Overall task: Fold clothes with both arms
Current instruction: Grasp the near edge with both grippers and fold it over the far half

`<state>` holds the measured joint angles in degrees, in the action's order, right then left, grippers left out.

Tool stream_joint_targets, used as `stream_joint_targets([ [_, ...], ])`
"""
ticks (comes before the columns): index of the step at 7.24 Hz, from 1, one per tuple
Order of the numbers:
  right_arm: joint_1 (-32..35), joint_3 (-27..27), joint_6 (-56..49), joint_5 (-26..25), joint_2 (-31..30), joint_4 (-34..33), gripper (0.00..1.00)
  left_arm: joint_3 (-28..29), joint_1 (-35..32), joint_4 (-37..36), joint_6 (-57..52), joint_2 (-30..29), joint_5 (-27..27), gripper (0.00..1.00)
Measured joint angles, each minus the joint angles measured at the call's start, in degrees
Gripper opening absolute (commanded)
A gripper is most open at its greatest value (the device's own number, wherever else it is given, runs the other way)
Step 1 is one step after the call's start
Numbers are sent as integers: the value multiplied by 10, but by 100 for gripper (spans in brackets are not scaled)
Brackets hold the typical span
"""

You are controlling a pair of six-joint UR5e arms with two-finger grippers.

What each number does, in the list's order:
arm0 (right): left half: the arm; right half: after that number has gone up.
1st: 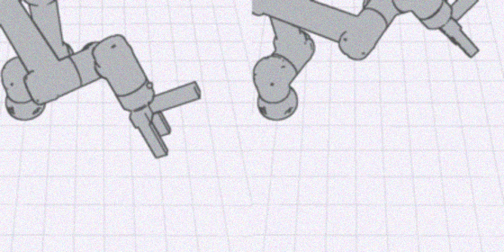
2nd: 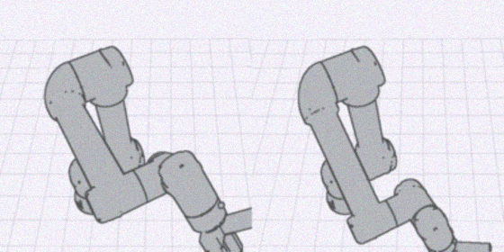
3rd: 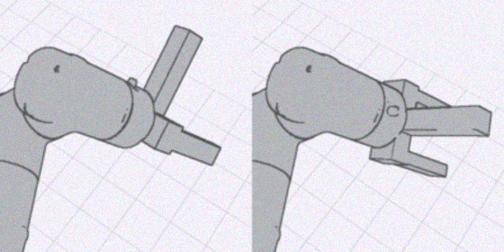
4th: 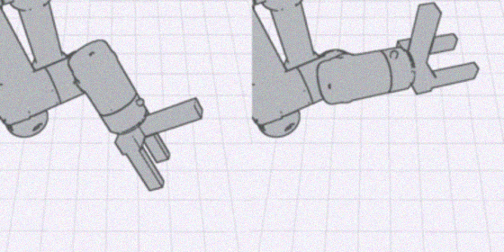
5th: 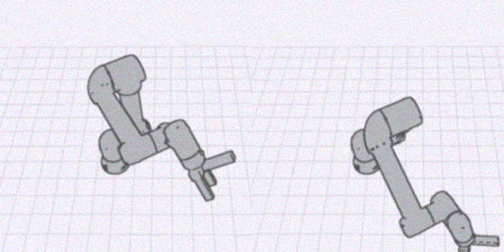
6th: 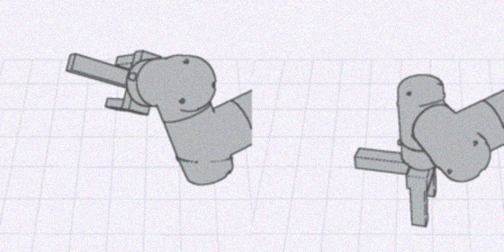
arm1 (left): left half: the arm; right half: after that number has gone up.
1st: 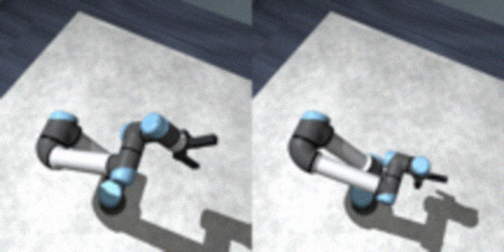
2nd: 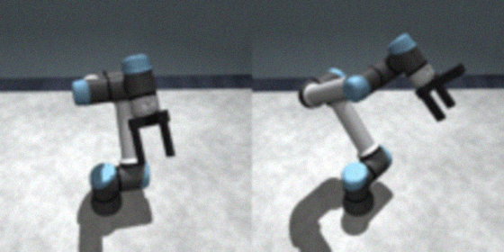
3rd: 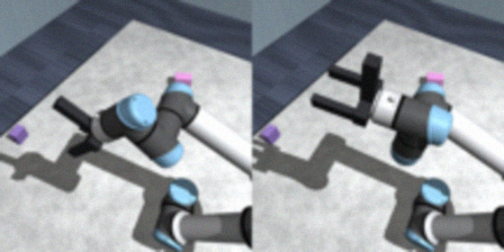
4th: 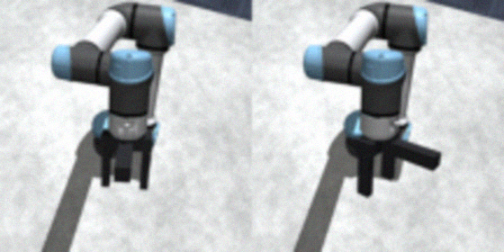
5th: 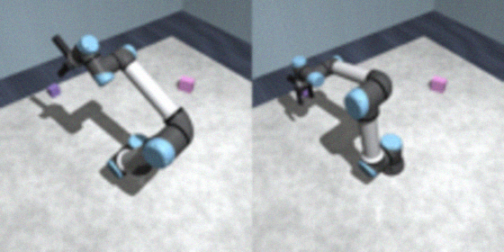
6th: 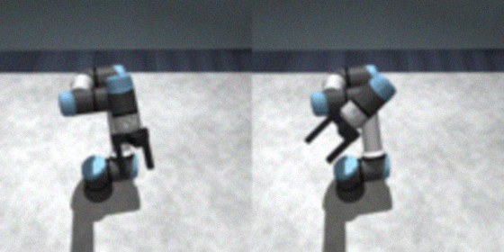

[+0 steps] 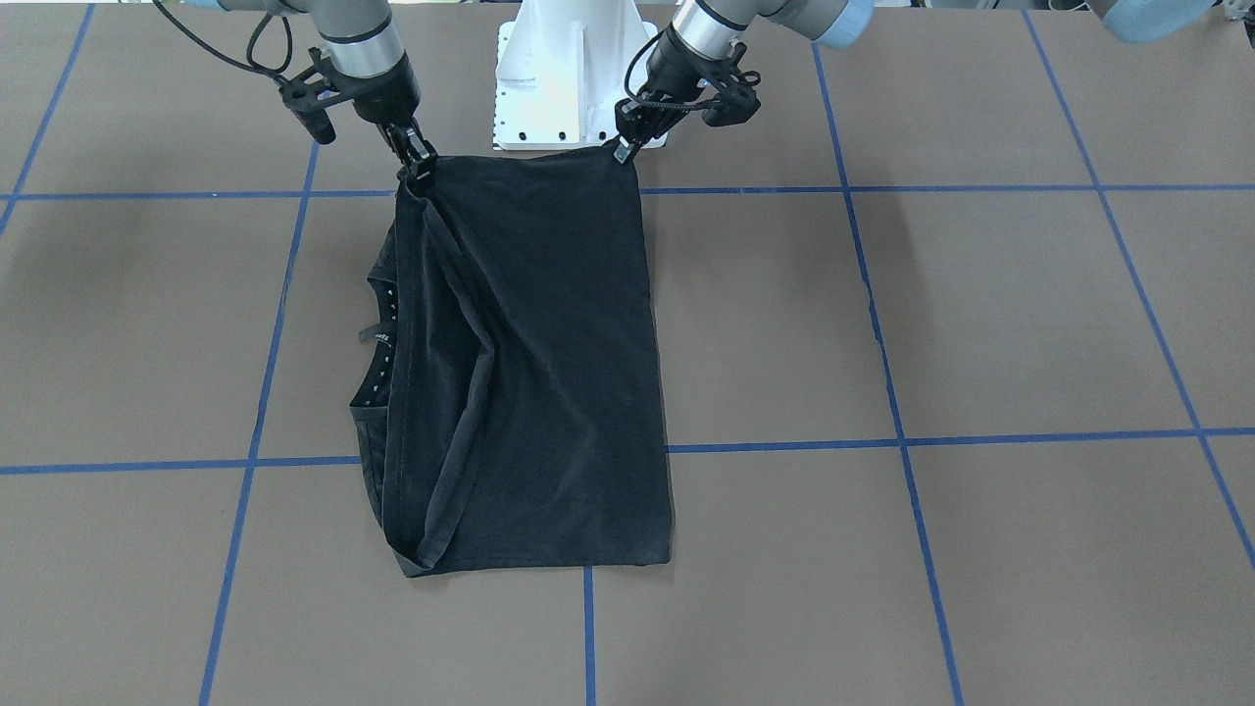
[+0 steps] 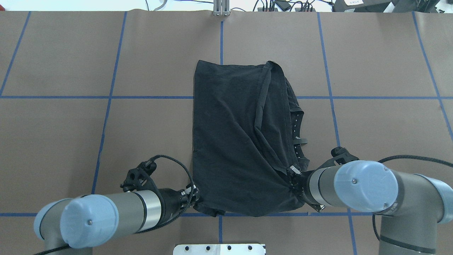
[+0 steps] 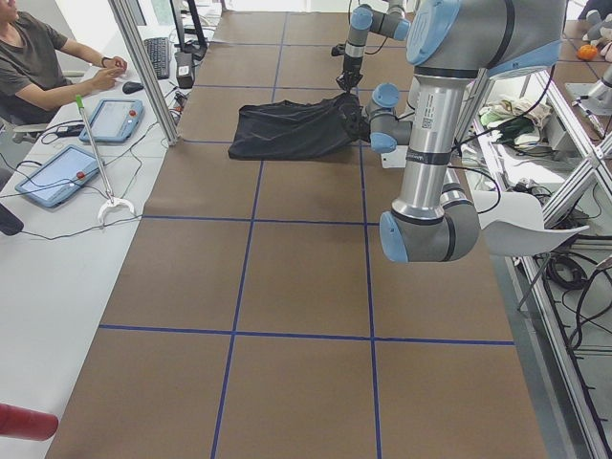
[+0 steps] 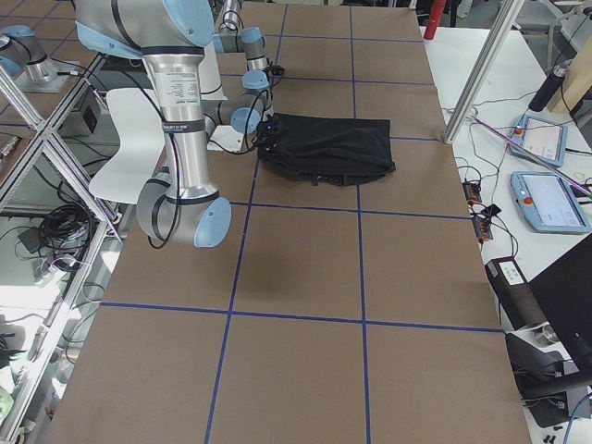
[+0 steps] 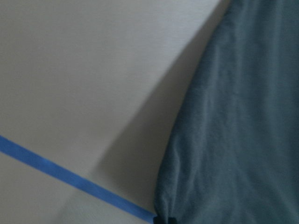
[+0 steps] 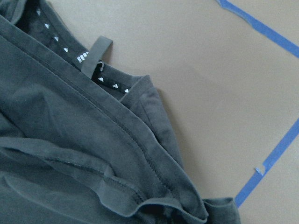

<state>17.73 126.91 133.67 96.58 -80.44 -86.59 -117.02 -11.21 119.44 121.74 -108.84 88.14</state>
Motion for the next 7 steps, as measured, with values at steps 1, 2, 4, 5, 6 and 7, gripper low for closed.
stream_joint_targets([
  [1, 41, 9, -6, 31, 0, -2, 0, -3, -50, -5, -2, -16, 20, 0],
  [2, 100, 0, -23, 83, 13, -3, 0, 17, -112, -6, -5, -41, 50, 0],
  [4, 207, -99, -58, 177, 98, -3, 0, 107, -207, -3, -24, -104, 93, 0],
  [5, 243, -164, -84, 203, 147, -2, 0, 153, -236, 2, -38, -128, 100, 0],
  [6, 270, -237, -117, 218, 198, -1, 0, 198, -257, 16, -49, -146, 102, 0],
  [7, 284, -310, -147, 224, 247, 2, 0, 247, -271, 44, -55, -162, 103, 0],
])
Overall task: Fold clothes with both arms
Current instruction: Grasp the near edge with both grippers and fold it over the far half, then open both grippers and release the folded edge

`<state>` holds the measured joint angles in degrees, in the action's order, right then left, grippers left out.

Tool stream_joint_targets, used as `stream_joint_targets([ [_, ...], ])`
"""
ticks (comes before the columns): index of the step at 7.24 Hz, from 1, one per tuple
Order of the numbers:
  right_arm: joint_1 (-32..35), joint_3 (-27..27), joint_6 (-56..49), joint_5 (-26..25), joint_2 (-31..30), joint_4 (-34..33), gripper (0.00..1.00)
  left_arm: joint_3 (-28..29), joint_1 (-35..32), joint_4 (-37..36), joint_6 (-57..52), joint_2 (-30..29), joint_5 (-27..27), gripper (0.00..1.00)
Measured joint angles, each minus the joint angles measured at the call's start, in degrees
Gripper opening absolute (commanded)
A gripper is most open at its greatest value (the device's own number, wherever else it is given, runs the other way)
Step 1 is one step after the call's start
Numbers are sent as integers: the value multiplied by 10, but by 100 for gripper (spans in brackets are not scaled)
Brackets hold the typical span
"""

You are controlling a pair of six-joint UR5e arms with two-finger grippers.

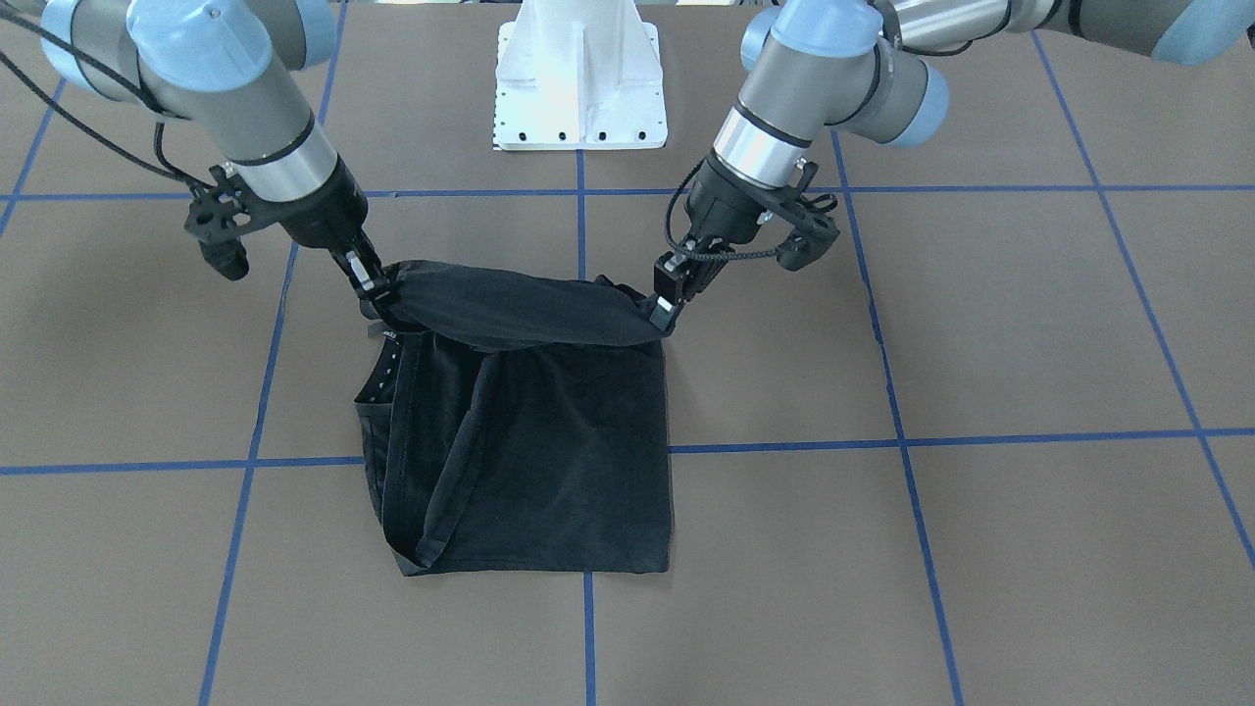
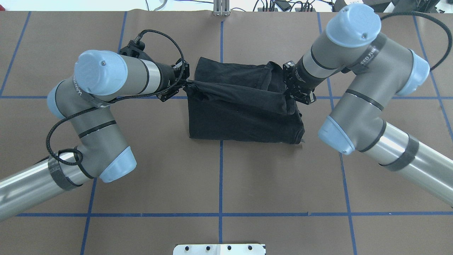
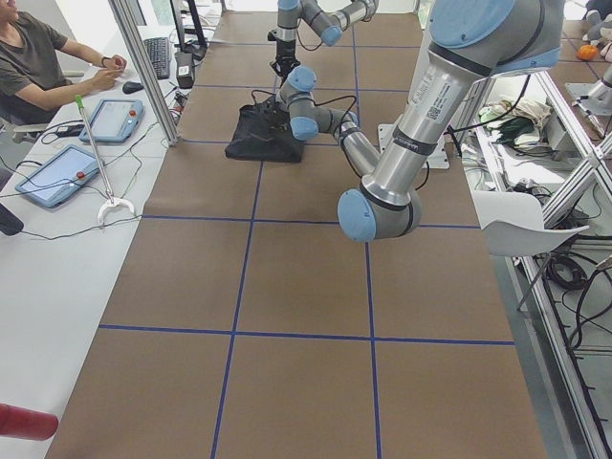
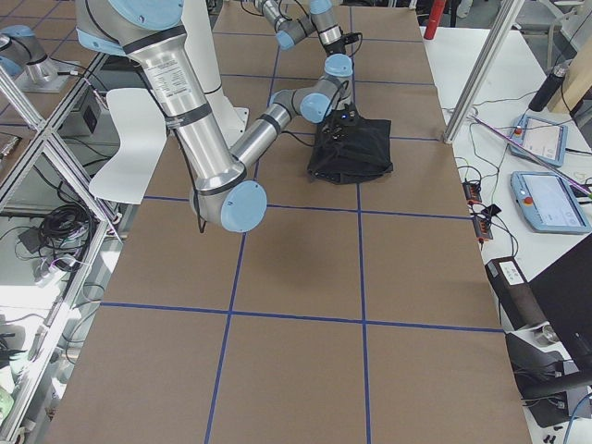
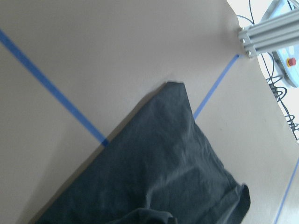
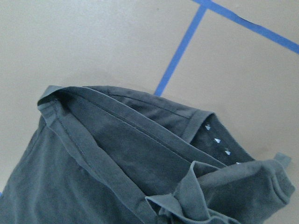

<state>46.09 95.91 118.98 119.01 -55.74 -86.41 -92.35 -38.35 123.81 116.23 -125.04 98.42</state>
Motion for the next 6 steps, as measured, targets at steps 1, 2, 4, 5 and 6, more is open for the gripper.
stream_joint_targets([
  [1, 6, -65, -27, 2, 40, 4, 0, 50, -11, 27, -8, -21, 0, 0],
  [2, 9, -124, -55, 2, 70, 16, 0, 103, -22, 45, -20, -51, -1, 0],
  [4, 18, -201, -84, 3, 95, 59, 1, 208, -40, 89, -38, -100, -3, 55],
  [5, 26, -235, -100, 2, 109, 69, 60, 256, -48, 116, -45, -115, -8, 99],
  [6, 39, -279, -126, 1, 128, 84, 100, 304, -59, 135, -62, -134, -24, 99],
])
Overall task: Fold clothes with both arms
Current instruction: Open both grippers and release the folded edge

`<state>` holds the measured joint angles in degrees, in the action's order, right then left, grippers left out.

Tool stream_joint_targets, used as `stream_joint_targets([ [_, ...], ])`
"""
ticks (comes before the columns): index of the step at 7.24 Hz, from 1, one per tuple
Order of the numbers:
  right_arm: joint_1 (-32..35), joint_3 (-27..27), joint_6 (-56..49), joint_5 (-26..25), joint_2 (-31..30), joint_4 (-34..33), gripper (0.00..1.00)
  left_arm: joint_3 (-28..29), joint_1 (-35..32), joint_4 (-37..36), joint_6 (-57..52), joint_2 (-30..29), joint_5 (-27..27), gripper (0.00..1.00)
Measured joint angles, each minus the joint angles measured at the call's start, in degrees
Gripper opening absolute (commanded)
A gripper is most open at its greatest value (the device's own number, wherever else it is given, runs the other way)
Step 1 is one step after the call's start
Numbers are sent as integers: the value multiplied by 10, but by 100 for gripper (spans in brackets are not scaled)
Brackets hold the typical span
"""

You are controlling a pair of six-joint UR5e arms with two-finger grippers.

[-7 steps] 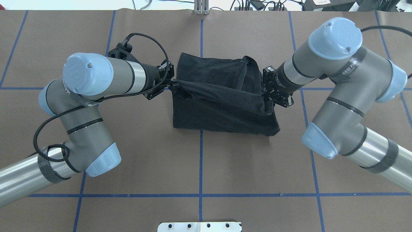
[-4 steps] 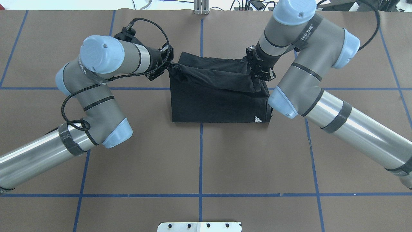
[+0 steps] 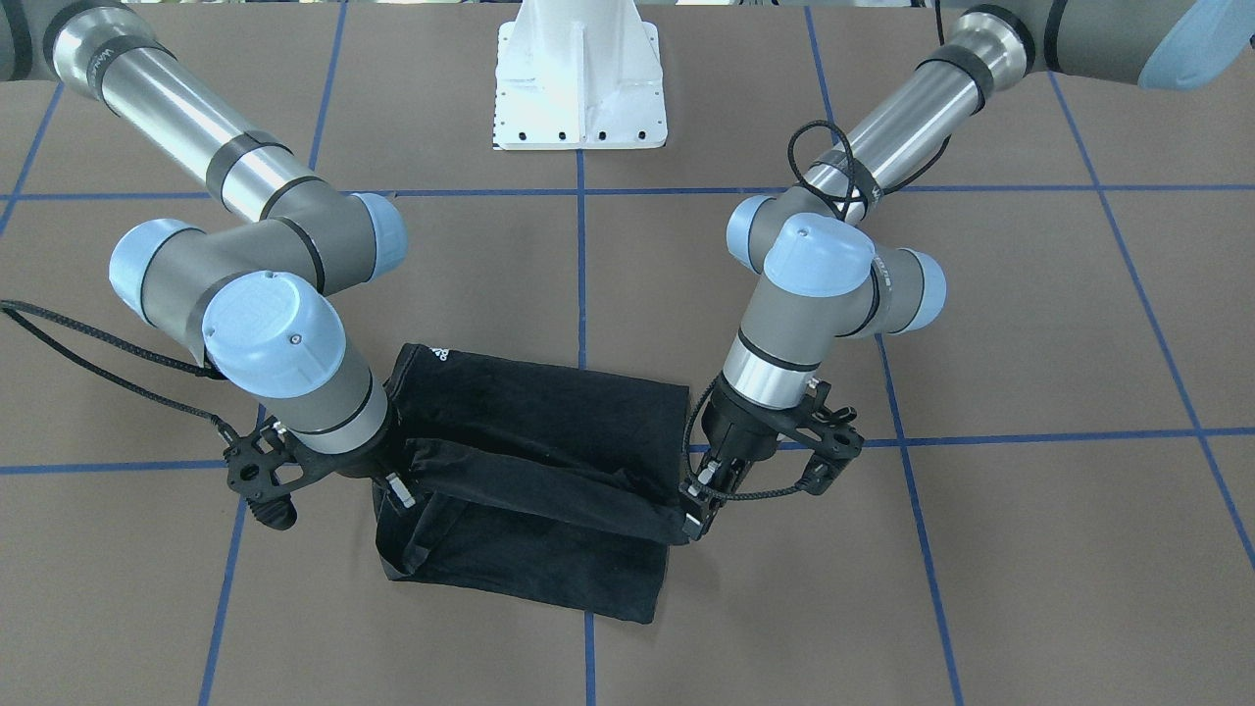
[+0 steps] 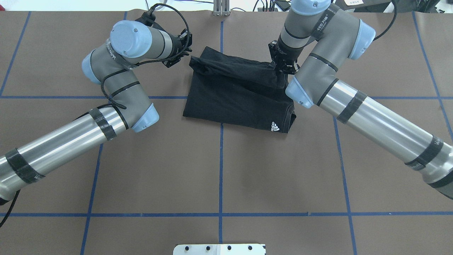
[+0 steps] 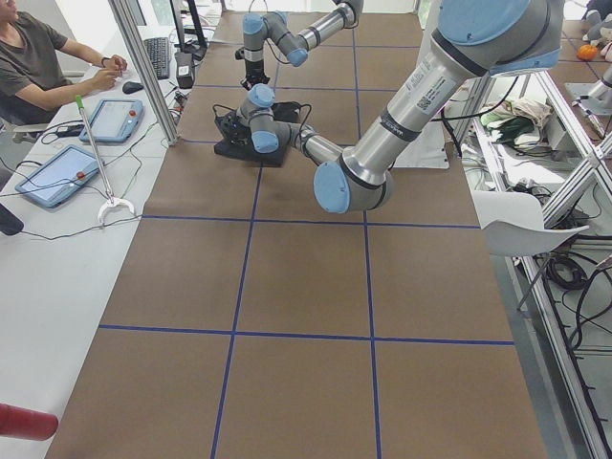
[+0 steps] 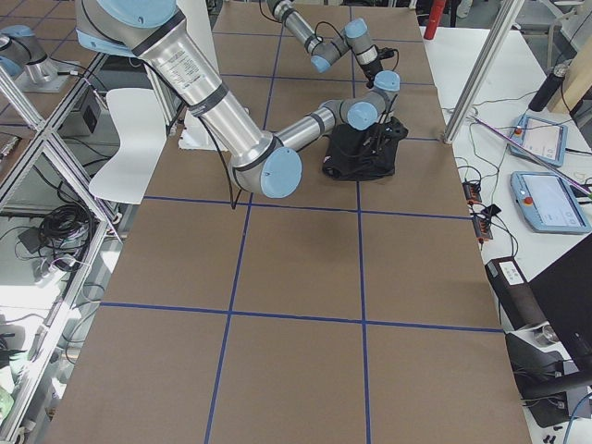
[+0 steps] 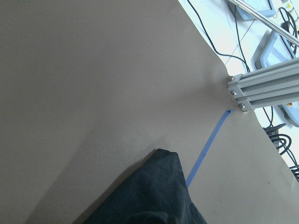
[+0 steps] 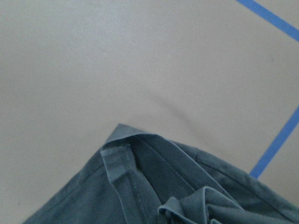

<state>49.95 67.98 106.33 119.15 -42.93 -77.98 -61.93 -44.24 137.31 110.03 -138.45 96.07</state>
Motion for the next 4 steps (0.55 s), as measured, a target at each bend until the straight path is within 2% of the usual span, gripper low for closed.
stream_joint_targets([
  [2, 19, -63, -32, -1, 40, 38, 100, 45, -20, 13, -28, -24, -23, 99],
  [4, 24, -72, -36, 8, 58, 45, 100, 41, -25, 15, -36, -28, -24, 99],
])
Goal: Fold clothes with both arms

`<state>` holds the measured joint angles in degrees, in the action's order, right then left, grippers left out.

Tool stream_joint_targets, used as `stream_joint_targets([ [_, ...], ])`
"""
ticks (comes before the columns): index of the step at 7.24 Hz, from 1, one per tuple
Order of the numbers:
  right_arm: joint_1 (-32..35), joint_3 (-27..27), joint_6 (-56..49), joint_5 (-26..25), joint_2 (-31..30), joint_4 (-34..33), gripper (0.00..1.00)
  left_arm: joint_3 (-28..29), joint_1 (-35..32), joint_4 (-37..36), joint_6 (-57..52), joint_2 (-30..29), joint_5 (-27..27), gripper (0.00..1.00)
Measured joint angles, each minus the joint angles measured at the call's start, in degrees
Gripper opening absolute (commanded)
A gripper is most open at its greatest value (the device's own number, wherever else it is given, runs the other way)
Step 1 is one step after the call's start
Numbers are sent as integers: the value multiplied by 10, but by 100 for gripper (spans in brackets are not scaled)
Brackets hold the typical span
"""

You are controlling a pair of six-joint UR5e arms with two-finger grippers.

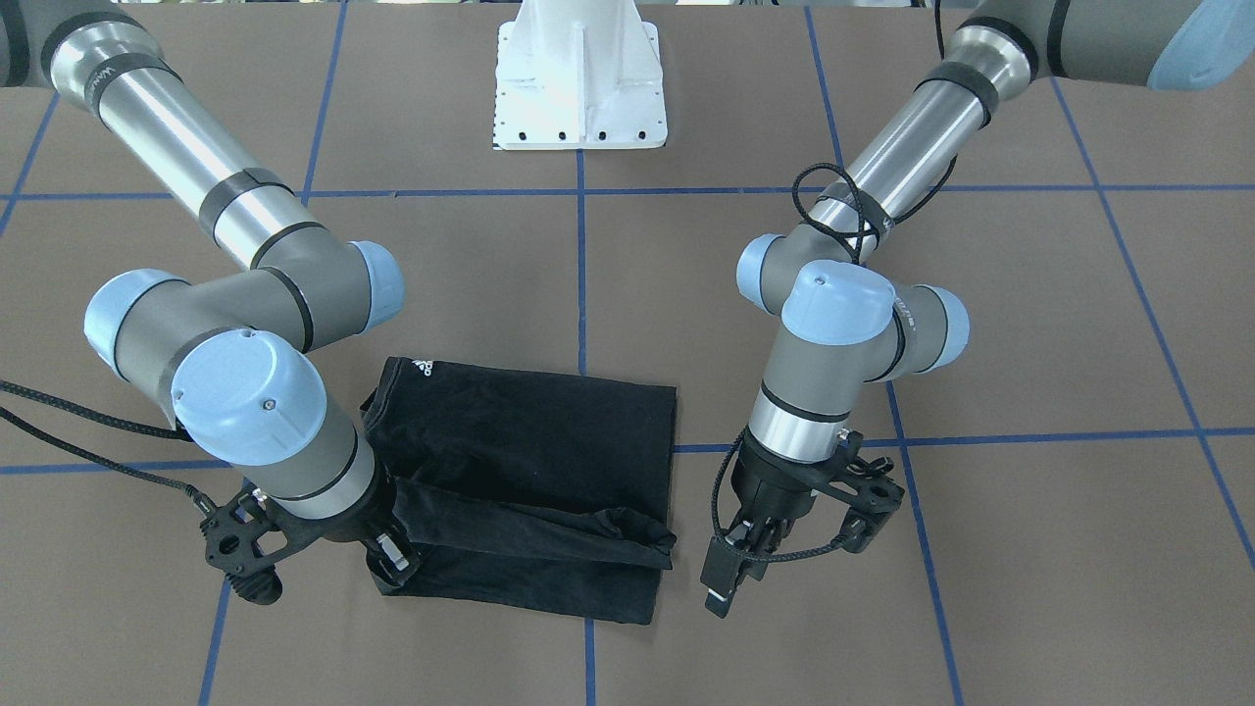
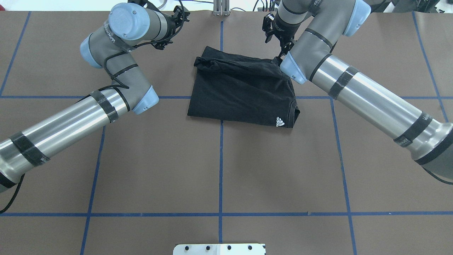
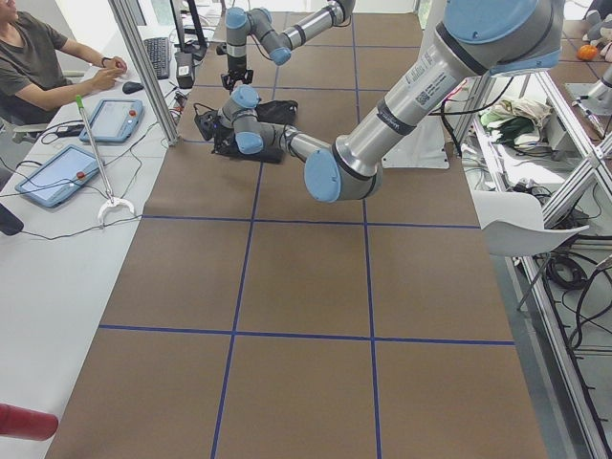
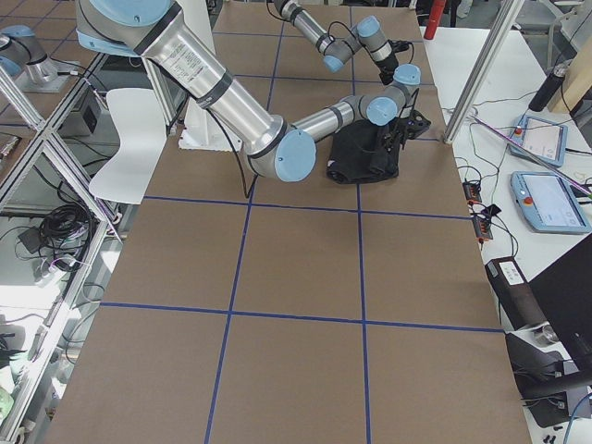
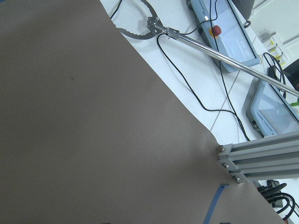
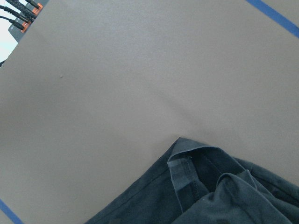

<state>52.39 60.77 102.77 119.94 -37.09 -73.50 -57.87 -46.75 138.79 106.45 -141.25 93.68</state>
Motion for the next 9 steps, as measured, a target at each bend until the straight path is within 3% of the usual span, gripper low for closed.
stream_joint_targets([
  [1, -5, 10, 2, 7, 1, 0, 100, -16, -1, -3, -2, 1, 11, 94],
  [2, -18, 28, 8, 4, -3, 0, 89, -35, -5, -5, -3, 6, 35, 93],
  [3, -41, 44, 14, -13, -5, 0, 1, -66, -12, -6, -7, 23, 62, 93],
  [6, -107, 55, 34, -83, 6, -2, 0, -239, -32, -50, -48, 139, 122, 94],
  [9, -144, 40, 22, -132, 22, -2, 0, -310, -33, -106, -53, 171, 130, 95],
])
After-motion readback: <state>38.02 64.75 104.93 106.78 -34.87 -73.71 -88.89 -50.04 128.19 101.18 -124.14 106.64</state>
